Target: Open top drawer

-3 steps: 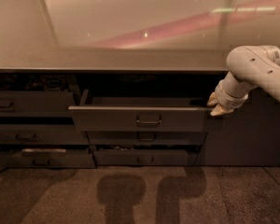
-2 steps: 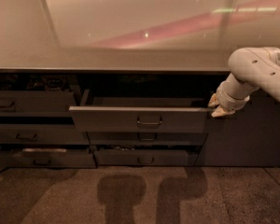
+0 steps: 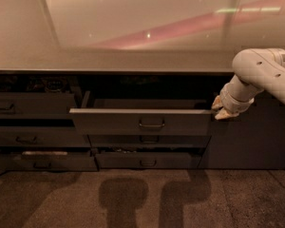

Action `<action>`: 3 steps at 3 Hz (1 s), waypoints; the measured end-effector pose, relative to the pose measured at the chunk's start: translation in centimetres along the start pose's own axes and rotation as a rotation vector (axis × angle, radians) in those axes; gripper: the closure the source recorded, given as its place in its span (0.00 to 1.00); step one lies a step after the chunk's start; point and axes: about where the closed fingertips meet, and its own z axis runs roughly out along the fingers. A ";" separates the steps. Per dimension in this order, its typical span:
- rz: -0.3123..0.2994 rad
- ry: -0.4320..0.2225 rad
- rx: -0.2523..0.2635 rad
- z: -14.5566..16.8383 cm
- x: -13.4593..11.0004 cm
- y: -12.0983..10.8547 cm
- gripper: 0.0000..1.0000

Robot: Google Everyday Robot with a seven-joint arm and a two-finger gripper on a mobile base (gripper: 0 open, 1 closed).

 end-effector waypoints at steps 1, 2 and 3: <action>-0.003 -0.003 0.001 -0.1 -0.1 0.2 1.00; -0.007 -0.008 0.001 -0.2 -0.1 0.6 1.00; -0.008 -0.008 0.001 -0.3 -0.1 0.6 1.00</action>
Offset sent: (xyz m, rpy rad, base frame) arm -0.1999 -0.0220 -0.1223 0.1725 0.0221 0.2254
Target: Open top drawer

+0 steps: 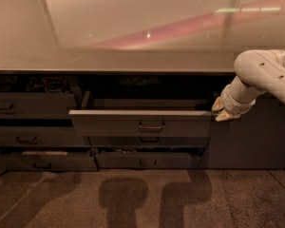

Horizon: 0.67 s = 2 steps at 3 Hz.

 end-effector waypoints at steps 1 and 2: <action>-0.005 -0.007 -0.001 0.0 -0.1 0.7 1.00; -0.005 -0.007 -0.001 -0.2 -0.1 0.7 1.00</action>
Offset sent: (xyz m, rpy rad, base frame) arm -0.2574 -0.0456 -0.1567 0.1624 0.0603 0.2029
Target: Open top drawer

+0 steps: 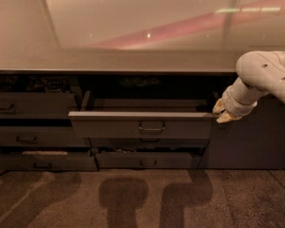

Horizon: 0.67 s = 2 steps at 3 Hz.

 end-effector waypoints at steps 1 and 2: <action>-0.005 -0.008 -0.002 0.1 -0.1 0.9 1.00; -0.005 -0.008 -0.002 -0.1 -0.1 0.8 1.00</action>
Offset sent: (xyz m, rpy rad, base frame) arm -0.2503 -0.0609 -0.1640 0.1610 0.1131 0.1664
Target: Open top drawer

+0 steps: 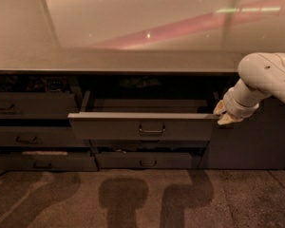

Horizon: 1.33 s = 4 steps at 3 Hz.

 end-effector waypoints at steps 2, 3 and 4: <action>-0.003 -0.005 -0.002 -0.1 0.0 0.5 1.00; 0.009 -0.004 0.003 -0.7 0.0 -0.2 1.00; 0.013 0.000 0.016 -1.8 -0.2 -0.5 1.00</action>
Offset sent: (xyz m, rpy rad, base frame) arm -0.2391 -0.0511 -0.1596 0.1641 0.1009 0.1761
